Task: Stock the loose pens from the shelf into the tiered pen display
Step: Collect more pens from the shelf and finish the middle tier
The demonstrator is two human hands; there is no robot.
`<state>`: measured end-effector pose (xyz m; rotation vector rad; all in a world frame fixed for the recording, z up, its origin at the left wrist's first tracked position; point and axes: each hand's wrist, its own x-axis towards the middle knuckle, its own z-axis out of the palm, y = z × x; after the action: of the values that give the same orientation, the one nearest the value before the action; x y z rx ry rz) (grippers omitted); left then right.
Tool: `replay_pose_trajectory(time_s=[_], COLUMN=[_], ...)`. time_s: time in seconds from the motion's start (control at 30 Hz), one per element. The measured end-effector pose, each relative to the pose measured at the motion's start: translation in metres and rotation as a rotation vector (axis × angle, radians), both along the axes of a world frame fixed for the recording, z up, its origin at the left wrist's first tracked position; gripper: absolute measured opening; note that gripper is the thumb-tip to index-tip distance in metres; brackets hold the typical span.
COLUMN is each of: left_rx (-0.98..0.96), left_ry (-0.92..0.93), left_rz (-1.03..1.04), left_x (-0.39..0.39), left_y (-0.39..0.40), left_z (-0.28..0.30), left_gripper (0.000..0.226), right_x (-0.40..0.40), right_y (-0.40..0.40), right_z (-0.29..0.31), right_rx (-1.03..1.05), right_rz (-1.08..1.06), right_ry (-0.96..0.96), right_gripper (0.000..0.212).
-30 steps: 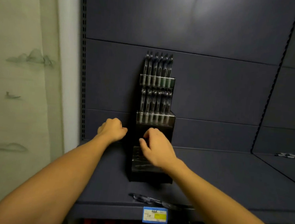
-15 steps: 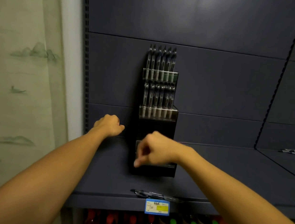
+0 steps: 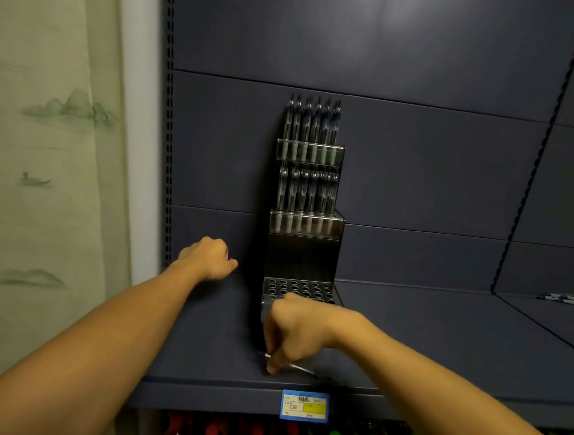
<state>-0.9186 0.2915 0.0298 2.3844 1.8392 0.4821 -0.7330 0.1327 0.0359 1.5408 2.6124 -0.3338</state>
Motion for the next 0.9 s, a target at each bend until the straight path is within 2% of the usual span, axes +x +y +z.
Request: replay_pose_trajectory(time_s=[0.1,0.2,0.3,0.4,0.57,0.9], left_rx=[0.009,0.028,0.037,0.037,0.047,0.050], left_ry=[0.020,0.032,0.033,0.039,0.074,0.101], left_rz=[-0.009,-0.018,-0.033,-0.042,-0.056,-0.090], left_x=[-0.001,-0.002,-0.003,-0.002,0.001,-0.002], left_y=[0.000,0.000,0.000,-0.001,-0.003,-0.005], left_z=[0.003,0.007,0.011,0.014,0.019,0.024], left_gripper=[0.029,0.029,0.029,0.029,0.025,0.024], right_x=[0.013,0.031,0.049,0.062,0.070,0.057], right_y=[0.001,0.003,0.015,0.033,0.064,0.087], right_z=[0.036,0.083,0.125,0.156,0.180,0.156], right_rx=[0.016,0.096,0.260,0.428,0.585,0.566], right_rz=[-0.079,-0.128,-0.200,-0.270,-0.414,-0.511], right_ry=[0.226,0.537,0.817,1.053,1.176,1.203], right_gripper=[0.012,0.010,0.002,0.010,0.005,0.002])
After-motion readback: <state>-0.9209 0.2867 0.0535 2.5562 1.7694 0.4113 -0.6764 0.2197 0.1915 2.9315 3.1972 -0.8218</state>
